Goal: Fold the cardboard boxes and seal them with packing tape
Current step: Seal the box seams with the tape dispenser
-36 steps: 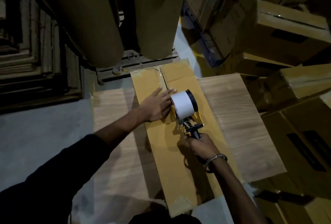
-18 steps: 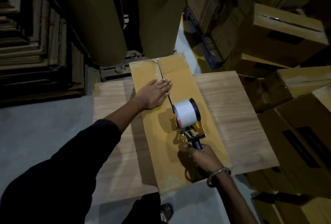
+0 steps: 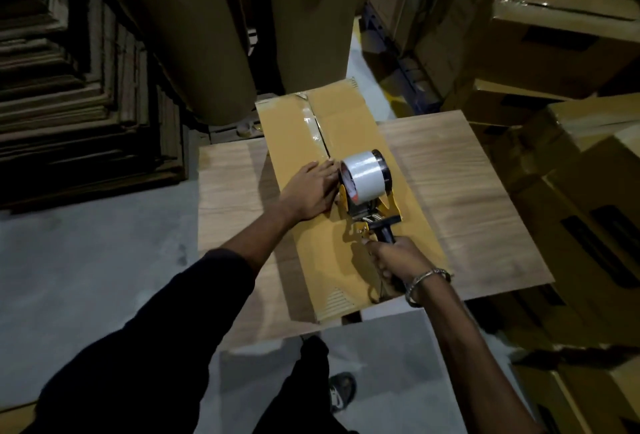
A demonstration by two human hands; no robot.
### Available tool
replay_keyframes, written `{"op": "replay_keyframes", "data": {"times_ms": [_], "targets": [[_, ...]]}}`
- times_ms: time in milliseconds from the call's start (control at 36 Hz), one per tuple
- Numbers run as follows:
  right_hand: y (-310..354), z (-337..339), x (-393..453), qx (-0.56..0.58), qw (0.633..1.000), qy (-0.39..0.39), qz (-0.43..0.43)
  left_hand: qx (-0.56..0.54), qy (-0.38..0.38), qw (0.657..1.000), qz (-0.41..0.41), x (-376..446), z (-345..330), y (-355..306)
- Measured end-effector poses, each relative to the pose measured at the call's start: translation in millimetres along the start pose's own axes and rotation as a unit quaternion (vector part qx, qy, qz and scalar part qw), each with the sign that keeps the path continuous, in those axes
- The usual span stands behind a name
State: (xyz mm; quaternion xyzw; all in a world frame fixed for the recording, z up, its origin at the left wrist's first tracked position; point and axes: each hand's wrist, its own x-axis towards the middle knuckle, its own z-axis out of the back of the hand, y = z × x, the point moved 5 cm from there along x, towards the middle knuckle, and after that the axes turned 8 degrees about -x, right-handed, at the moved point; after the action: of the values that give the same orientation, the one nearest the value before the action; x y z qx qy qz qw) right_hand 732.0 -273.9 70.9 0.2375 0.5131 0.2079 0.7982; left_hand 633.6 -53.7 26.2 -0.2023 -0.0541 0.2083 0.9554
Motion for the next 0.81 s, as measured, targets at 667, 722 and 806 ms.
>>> {"op": "replay_keyframes", "data": {"times_ms": [667, 722, 806], "targets": [[-73.9, -2.1, -39.3, 0.046, 0.998, 0.014, -0.035, -0.045, -0.002, 0.998, -0.034, -48.1, -23.4, -53.4], [-72.7, -1.8, -42.4, 0.048, 0.998, 0.013, -0.032, -0.054, -0.001, 0.998, -0.033, -44.4, -20.8, -51.7], [-80.9, -0.4, -54.7, 0.029, 0.999, 0.004, -0.035, -0.038, 0.001, 0.999, -0.033, -45.3, -24.8, -47.8]]}}
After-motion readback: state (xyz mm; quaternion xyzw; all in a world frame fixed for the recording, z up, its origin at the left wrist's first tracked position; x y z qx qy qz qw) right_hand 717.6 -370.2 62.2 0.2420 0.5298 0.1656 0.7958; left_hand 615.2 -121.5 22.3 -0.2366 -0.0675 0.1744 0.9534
